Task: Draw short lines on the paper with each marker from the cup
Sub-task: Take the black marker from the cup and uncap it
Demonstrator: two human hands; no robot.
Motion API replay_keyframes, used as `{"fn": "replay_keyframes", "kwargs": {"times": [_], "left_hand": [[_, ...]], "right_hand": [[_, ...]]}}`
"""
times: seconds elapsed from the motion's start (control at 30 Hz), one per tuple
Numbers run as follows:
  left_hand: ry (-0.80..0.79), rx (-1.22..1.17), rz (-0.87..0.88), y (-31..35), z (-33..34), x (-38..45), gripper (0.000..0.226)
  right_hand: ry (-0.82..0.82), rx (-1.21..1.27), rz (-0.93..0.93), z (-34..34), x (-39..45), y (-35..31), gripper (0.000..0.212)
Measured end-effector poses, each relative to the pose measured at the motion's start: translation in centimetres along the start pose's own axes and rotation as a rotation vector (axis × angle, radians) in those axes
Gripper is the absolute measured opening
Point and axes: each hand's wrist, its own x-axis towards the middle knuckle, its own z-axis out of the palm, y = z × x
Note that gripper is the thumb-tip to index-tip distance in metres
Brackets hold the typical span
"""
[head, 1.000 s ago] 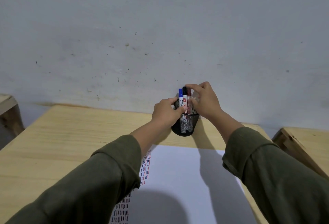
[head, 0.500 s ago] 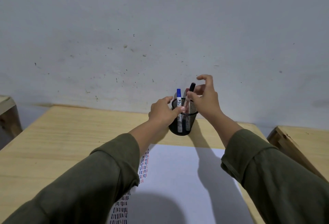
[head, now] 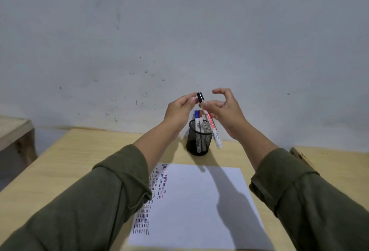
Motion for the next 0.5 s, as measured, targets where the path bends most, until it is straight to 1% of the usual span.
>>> {"fn": "replay_keyframes", "kwargs": {"times": [0.17,0.27,0.4,0.5], "left_hand": [[-0.029,-0.065,-0.050,0.9,-0.6,-3.4,0.030],[0.004,-0.110,-0.098,1.1,-1.1,-5.5,0.028],[0.156,-0.228,-0.188,0.9,-2.0,-7.6,0.029],[0.280,-0.318,-0.268,0.7,-2.9,-9.1,0.032]], "right_hand": [[-0.069,-0.025,0.016,0.7,-4.0,-1.4,0.039],[-0.117,-0.016,0.029,1.1,-6.5,-2.5,0.034],[-0.184,-0.029,0.074,1.2,-9.8,-3.4,0.032],[-0.221,0.066,0.084,1.1,-11.7,-3.4,0.028]]}}
